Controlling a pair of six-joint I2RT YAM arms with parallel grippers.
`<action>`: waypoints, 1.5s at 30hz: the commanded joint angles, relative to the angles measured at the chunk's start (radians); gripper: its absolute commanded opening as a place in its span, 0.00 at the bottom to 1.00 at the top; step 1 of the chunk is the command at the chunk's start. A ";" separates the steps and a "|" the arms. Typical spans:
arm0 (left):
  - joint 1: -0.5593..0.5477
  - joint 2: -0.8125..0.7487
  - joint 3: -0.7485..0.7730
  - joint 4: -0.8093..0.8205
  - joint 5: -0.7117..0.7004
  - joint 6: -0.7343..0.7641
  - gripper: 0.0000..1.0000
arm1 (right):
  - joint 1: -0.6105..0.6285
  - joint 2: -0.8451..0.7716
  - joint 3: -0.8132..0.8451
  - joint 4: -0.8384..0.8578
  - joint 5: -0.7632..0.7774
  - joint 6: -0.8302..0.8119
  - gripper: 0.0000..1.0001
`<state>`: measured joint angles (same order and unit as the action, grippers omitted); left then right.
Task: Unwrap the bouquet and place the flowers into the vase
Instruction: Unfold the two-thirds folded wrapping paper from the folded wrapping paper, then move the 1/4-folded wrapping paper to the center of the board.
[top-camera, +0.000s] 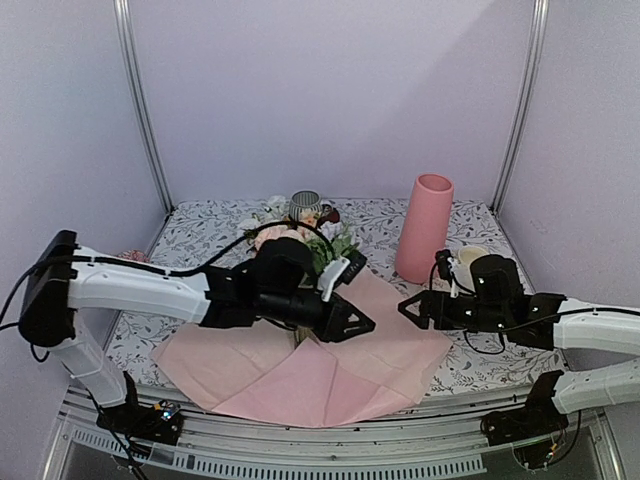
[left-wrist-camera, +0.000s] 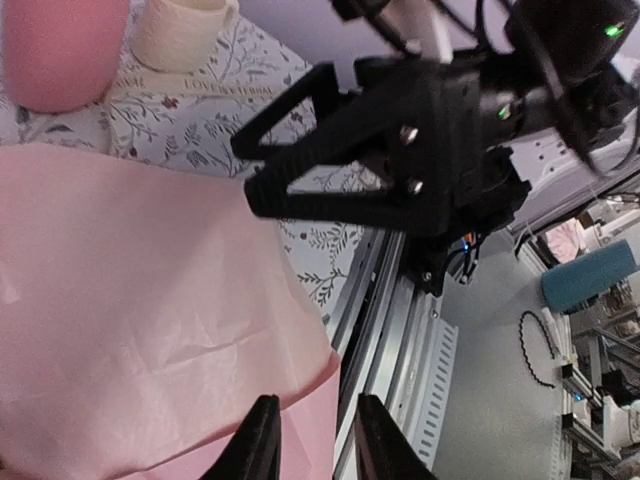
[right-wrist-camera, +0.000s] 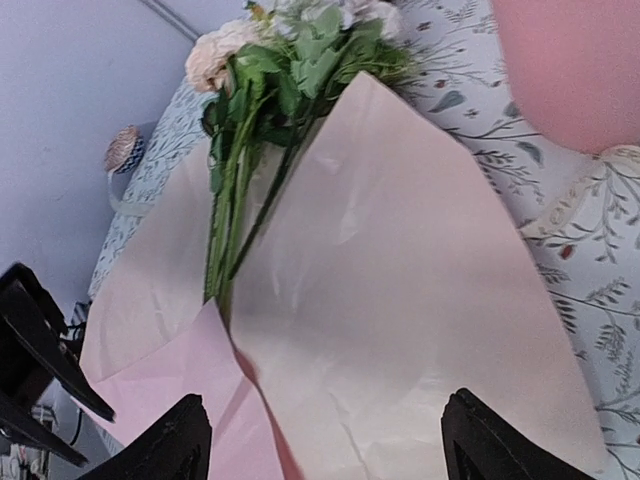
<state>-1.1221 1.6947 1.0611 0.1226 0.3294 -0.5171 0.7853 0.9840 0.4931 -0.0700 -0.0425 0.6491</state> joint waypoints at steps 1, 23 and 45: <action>0.094 -0.129 -0.130 -0.096 -0.156 0.029 0.28 | -0.003 0.135 -0.003 0.293 -0.212 0.002 0.76; 0.516 -0.166 -0.433 0.065 -0.148 -0.016 0.00 | 0.032 0.947 0.411 0.655 -0.280 0.167 0.02; 0.577 -0.020 -0.548 0.186 -0.241 -0.099 0.00 | -0.022 0.907 0.064 0.704 -0.105 0.258 0.02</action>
<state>-0.5674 1.6703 0.5671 0.3176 0.1234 -0.5976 0.7902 1.9121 0.6338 0.6998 -0.2073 0.8936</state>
